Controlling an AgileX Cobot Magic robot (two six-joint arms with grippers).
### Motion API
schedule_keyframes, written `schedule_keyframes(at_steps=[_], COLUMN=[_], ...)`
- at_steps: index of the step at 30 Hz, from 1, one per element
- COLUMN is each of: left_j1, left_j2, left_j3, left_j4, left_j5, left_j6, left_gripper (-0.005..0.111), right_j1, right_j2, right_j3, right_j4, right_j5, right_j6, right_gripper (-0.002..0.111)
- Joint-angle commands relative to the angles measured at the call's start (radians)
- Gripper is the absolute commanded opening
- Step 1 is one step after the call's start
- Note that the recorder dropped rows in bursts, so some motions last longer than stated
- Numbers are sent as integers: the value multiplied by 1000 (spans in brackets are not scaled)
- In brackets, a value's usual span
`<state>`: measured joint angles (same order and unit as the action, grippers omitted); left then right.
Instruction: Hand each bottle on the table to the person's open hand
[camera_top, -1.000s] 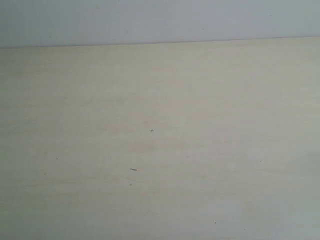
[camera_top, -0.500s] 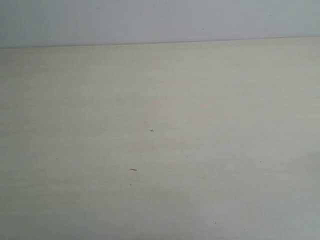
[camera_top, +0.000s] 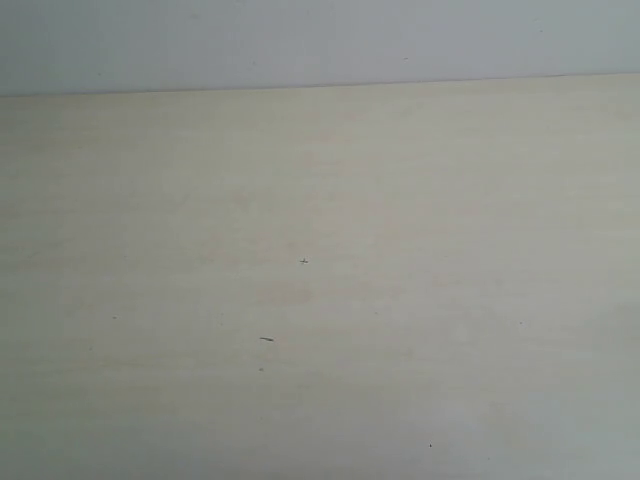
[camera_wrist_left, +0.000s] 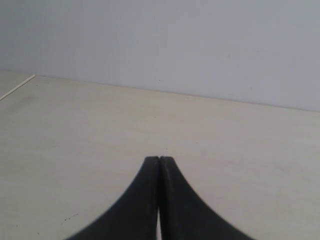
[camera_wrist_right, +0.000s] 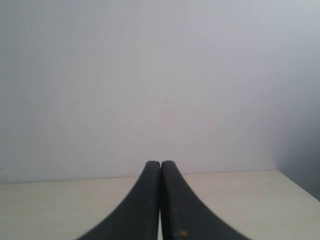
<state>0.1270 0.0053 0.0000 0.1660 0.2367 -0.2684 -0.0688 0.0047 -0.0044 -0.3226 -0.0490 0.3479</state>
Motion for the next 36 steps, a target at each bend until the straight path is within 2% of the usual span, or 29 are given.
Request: schedule_keyframes(at_steps=[1, 6, 8, 9, 11, 16, 21, 36], left_j1=[3, 3, 3, 3, 3, 3, 3, 3], left_j2=[-5, -5, -5, -5, -5, -5, -5, -5], left_j3=[0, 0, 0, 0, 0, 0, 0, 0], left_j4=[4, 4, 4, 4, 4, 4, 4, 4], left_j5=[-1, -1, -1, -1, -1, -1, -1, -1], left_j6=[4, 4, 4, 4, 4, 4, 4, 4], left_gripper=[0, 0, 0, 0, 0, 0, 0, 0], right_j1=[-8, -8, -8, -8, -8, -8, -8, -8], right_j2=[-5, -5, -5, -5, -5, -5, -5, -5], right_j3=[4, 4, 4, 4, 4, 4, 4, 4], right_j4=[9, 10, 112, 176, 211, 281, 290, 290], right_j5=[17, 17, 61, 95, 113, 109, 125, 107], right_j6=[-3, 78, 22, -78, -120, -124, -210, -208], right_gripper=[0, 0, 0, 0, 0, 0, 0, 0])
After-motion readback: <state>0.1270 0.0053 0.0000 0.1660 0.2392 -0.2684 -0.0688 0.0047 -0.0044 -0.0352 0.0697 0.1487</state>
